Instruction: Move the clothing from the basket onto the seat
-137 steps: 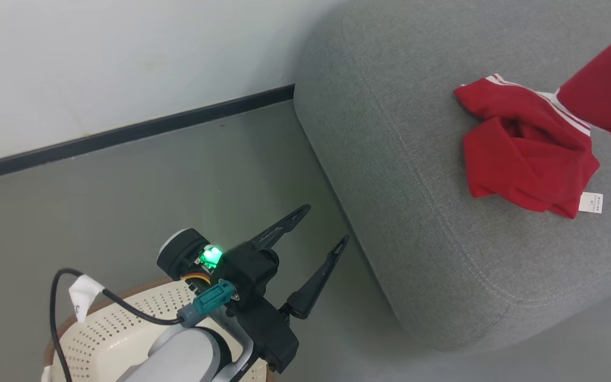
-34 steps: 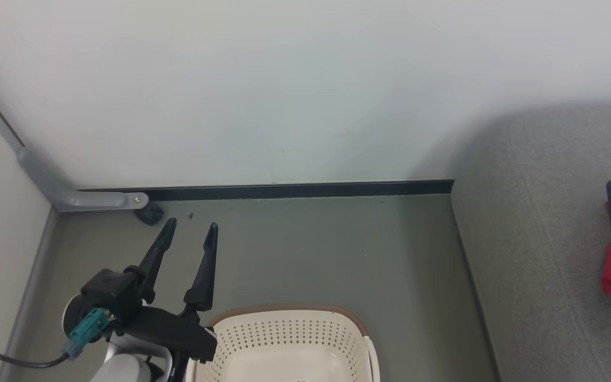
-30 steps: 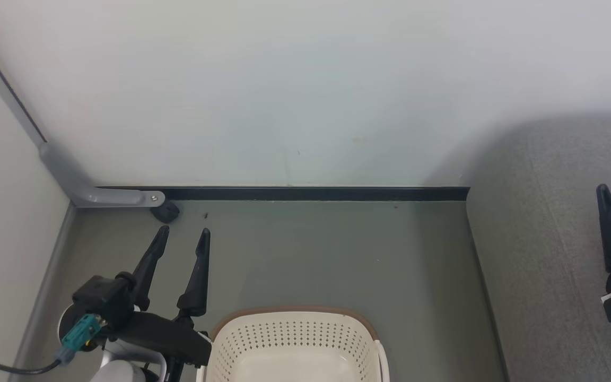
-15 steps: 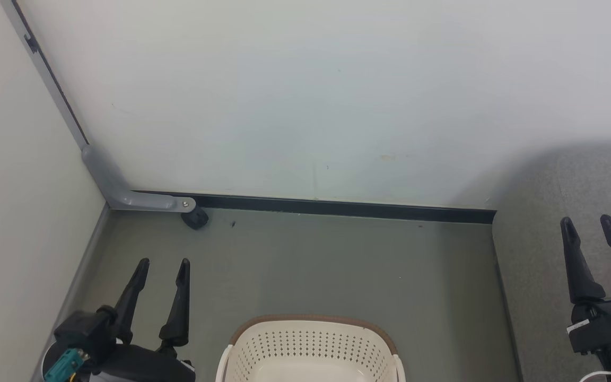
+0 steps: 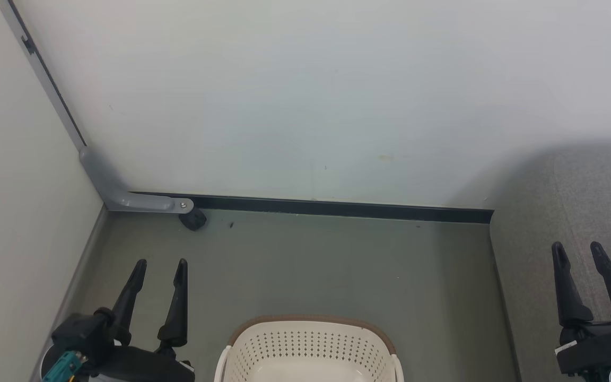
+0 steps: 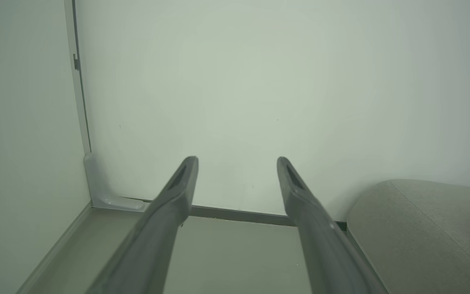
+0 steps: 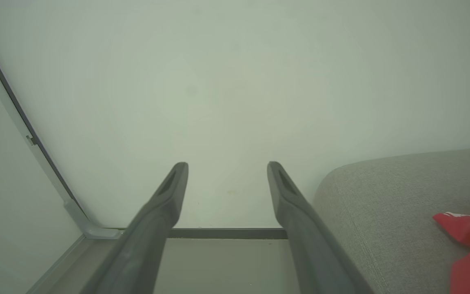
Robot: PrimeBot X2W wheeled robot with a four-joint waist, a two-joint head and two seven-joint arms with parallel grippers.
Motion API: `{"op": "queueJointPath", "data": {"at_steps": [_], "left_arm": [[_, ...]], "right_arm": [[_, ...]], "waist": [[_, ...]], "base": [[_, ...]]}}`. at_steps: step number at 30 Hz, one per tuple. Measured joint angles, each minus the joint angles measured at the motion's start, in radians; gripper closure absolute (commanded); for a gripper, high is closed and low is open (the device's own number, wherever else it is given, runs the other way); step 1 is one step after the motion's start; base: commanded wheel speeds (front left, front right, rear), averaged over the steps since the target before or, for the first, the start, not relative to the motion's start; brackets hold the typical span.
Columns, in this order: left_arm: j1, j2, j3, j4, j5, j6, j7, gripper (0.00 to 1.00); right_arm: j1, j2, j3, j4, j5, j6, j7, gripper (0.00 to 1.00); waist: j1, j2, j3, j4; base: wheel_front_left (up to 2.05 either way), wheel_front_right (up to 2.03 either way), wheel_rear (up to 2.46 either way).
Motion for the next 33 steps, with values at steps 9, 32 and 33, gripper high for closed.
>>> {"op": "queueJointPath", "data": {"at_steps": [9, 32, 33], "left_arm": [[0.001, 0.0, 0.002, -0.006, 0.005, 0.001, -0.007, 0.0], [0.018, -0.014, -0.007, 0.023, 0.006, -0.001, -0.007, 1.0], [0.028, -0.02, -0.011, 0.035, 0.006, -0.001, -0.007, 1.0]], "right_arm": [[0.002, 0.017, -0.02, 0.0, -0.024, 0.009, 0.0, 0.0], [0.017, 0.076, -0.045, 0.042, -0.054, 0.045, 0.002, 1.0], [0.027, 0.087, -0.04, 0.053, -0.054, 0.045, 0.003, 1.0]], "waist": [[0.0, 0.0, 0.007, -0.003], [0.0, 0.0001, 0.01, -0.004], [0.0, 0.0, 0.01, -0.004]], "base": [[0.0, 0.0, 0.0], [0.0, 0.0, 0.0], [0.0, 0.0, 0.0]]}}
